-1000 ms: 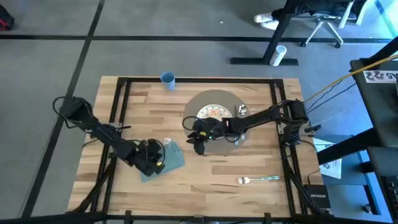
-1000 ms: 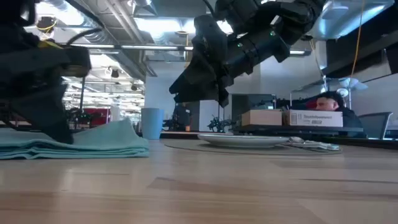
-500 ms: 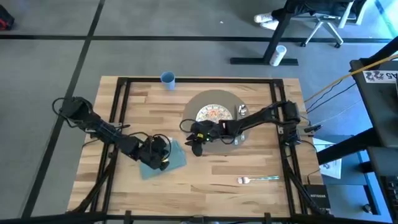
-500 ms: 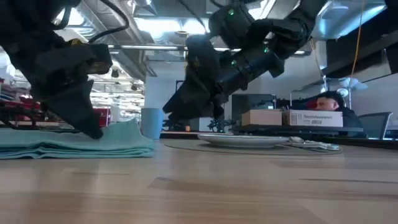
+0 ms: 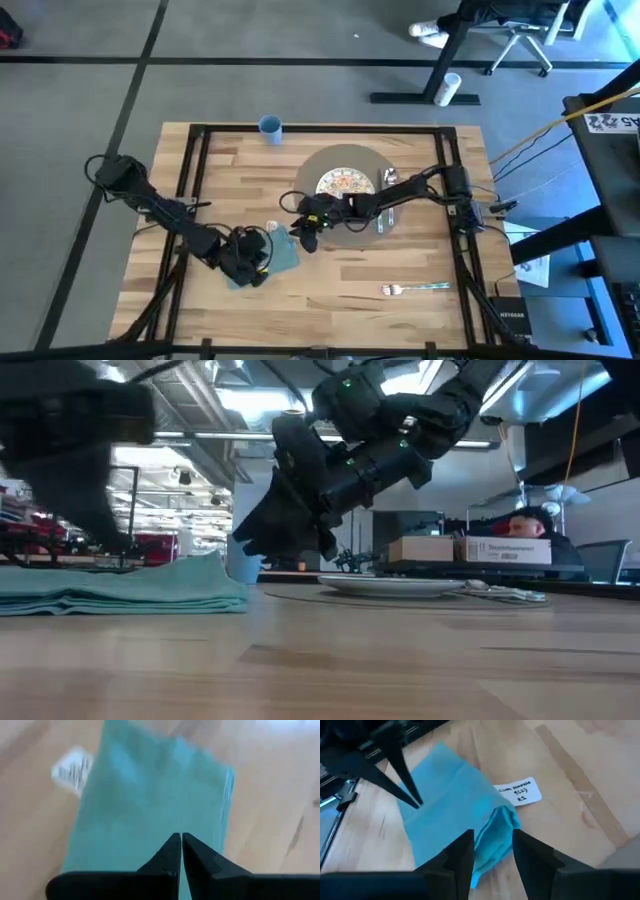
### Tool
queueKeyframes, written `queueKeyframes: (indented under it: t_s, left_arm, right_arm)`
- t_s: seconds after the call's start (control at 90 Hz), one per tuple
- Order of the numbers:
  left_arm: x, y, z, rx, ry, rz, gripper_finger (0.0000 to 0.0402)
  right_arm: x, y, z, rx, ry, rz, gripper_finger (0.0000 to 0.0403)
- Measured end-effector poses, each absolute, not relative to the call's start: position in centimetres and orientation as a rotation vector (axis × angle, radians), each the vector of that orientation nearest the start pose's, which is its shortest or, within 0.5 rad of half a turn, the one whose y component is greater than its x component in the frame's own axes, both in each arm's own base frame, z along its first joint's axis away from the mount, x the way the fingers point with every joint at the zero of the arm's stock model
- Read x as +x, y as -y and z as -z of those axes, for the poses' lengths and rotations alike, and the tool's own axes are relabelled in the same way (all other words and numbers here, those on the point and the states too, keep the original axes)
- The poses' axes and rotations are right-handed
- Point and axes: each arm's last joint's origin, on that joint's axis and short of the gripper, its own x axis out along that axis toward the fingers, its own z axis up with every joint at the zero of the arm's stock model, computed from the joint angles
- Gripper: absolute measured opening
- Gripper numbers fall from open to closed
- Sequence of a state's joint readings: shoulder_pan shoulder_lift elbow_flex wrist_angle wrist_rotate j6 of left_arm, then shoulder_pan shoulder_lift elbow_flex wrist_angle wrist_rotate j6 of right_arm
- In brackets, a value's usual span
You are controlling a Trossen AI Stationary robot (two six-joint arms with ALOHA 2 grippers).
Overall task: Set table place
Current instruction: Move the blue napkin to the top left of the table
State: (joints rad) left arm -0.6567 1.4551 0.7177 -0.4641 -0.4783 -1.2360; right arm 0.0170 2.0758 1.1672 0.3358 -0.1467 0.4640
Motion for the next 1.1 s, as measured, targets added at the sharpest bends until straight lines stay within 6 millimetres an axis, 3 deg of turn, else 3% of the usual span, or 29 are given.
queueKeyframes:
  t_s: [0.333,0.5,0.778,1.1]
  left_arm:
    - [17.4,14.7,-14.4,-0.566,-0.944,-0.559,0.0000]
    - [17.1,14.1,-13.7,-0.565,-0.941,-0.586,0.0000]
    - [17.9,13.2,-12.9,-0.566,-0.889,-0.552,0.0000]
    - [18.2,12.8,-12.8,-0.540,-0.873,-0.548,0.0000]
  right_arm:
    - [42.8,-1.1,-12.4,0.488,-0.591,-0.018,0.0230]
    - [43.3,-0.8,-11.1,0.511,-0.613,-0.002,0.0234]
    - [45.4,-1.0,-11.2,0.522,-0.597,-0.044,0.0234]
    - [45.6,-0.3,-10.5,0.504,-0.607,-0.002,0.0234]
